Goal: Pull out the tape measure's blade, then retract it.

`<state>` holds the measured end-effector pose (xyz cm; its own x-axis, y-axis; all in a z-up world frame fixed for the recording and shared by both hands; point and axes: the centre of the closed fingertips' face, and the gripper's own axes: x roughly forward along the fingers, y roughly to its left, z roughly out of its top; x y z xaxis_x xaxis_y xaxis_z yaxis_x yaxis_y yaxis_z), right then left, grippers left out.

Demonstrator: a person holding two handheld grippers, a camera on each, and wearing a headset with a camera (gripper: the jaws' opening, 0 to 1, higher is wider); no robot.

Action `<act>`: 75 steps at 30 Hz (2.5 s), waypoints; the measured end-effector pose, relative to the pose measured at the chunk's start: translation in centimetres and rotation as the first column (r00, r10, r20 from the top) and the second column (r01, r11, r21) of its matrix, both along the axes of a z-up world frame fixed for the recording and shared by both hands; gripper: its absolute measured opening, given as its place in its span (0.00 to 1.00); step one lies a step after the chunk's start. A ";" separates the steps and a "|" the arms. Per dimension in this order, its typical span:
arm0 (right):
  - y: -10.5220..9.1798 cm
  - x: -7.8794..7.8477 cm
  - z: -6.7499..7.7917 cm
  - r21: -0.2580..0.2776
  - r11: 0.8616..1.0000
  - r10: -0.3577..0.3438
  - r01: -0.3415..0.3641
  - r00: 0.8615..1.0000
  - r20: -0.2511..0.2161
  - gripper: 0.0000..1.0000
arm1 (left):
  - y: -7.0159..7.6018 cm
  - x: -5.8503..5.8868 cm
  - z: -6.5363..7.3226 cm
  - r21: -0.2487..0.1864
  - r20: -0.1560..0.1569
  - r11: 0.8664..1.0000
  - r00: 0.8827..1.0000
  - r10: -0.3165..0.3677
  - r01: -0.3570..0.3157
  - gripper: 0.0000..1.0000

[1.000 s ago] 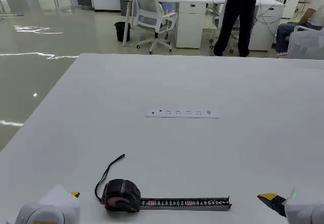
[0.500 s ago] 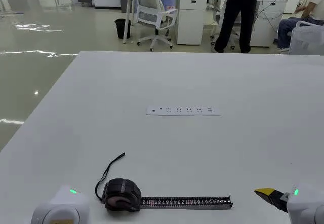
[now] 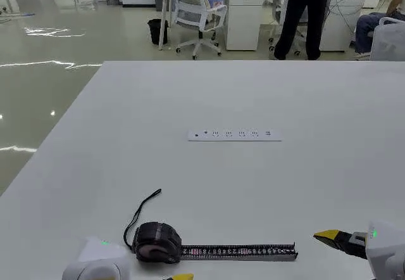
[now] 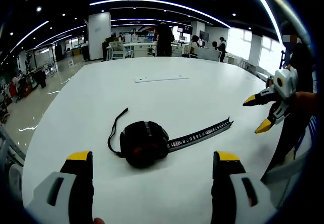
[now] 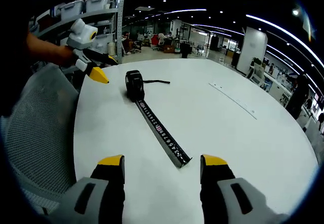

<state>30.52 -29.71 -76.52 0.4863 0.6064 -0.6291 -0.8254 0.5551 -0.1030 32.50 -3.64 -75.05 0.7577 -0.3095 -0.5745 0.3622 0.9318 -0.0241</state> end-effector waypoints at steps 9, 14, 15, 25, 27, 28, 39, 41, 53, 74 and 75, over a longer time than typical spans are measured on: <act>0.0 1.3 -0.4 -0.033 0.994 0.102 -0.102 0.995 -0.008 0.55 | 0.0 1.0 -0.2 -0.003 0.015 0.998 0.998 0.066 -0.066 0.95; -0.1 2.1 -0.7 -0.052 0.986 0.158 -0.159 0.987 -0.016 0.52 | -0.1 1.9 -0.3 -0.016 0.017 0.995 0.995 0.101 -0.100 0.94; -0.1 2.3 -0.8 -0.054 0.983 0.175 -0.175 0.984 -0.019 0.51 | -0.1 2.0 -0.4 -0.027 0.013 0.993 0.994 0.111 -0.111 0.94; -0.2 3.5 -1.8 -0.086 0.961 0.262 -0.264 0.965 -0.030 0.45 | -0.1 2.8 -1.5 -0.038 0.001 0.985 0.986 0.167 -0.167 0.91; -0.2 3.8 -2.0 -0.085 0.959 0.270 -0.272 0.962 -0.026 0.43 | 0.0 2.9 -1.7 -0.043 -0.003 0.982 0.983 0.183 -0.183 0.91; -0.2 3.9 -2.1 -0.080 0.957 0.278 -0.280 0.960 -0.029 0.42 | 0.1 3.0 -1.8 -0.045 -0.006 0.981 0.982 0.189 -0.189 0.91; 0.1 4.4 -3.3 -0.072 0.942 0.326 -0.329 0.944 -0.047 0.35 | 0.0 3.7 -2.6 -0.056 -0.016 0.972 0.973 0.229 -0.229 0.88; 0.3 4.4 -3.4 -0.062 0.941 0.329 -0.332 0.943 -0.053 0.31 | -0.3 3.8 -3.0 -0.060 -0.035 0.971 0.973 0.228 -0.230 0.88; 0.7 4.4 -4.2 -0.055 0.926 0.370 -0.374 0.927 -0.067 0.29 | -0.3 4.5 -3.2 -0.074 -0.030 0.958 0.961 0.275 -0.277 0.82; -0.4 3.9 -6.3 -0.057 0.893 0.443 -0.447 0.893 -0.078 0.21 | 0.2 4.7 -3.8 -0.095 -0.044 0.937 0.942 0.333 -0.336 0.78; -0.4 3.9 -6.3 -0.048 0.896 0.438 -0.442 0.896 -0.079 0.20 | 0.2 4.7 -3.9 -0.094 -0.045 0.937 0.942 0.334 -0.336 0.78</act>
<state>34.43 -30.16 -82.87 0.1359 0.7068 -0.6942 -0.9898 0.1276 -0.0639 37.17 -3.43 -78.94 0.8114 -0.0965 -0.5765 0.0274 0.9915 -0.1275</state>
